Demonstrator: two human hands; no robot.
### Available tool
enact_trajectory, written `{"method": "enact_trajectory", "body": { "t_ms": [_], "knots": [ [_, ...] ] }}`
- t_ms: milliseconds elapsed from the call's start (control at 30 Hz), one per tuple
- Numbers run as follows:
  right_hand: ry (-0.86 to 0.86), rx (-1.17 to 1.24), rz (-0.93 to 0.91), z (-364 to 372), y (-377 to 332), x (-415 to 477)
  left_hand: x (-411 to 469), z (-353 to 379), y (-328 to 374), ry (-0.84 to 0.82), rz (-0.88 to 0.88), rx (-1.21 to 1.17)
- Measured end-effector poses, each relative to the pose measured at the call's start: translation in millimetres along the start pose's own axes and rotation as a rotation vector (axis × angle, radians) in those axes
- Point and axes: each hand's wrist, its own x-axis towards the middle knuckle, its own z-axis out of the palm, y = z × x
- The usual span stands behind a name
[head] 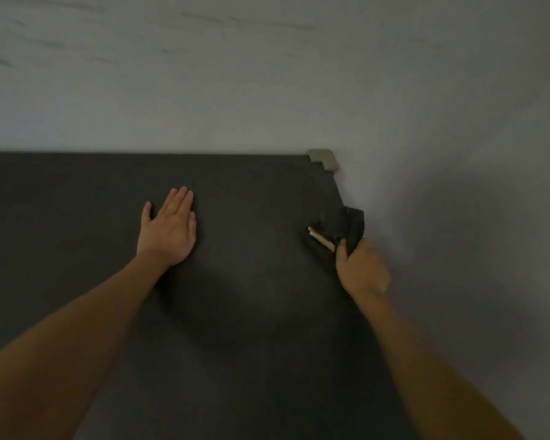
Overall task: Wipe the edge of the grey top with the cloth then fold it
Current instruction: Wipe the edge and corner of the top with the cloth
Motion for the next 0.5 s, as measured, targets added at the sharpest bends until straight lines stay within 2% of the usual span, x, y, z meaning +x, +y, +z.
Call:
{"method": "enact_trajectory", "body": {
  "t_ms": [200,500],
  "knots": [
    [-0.023,-0.097,0.002,-21,53,-95,-59,-6,28,-0.074,-0.132,-0.05],
    [-0.171,-0.162,-0.111,-45,119,-221,-247,-8,124,-0.224,0.044,-0.131]
  ]
}}
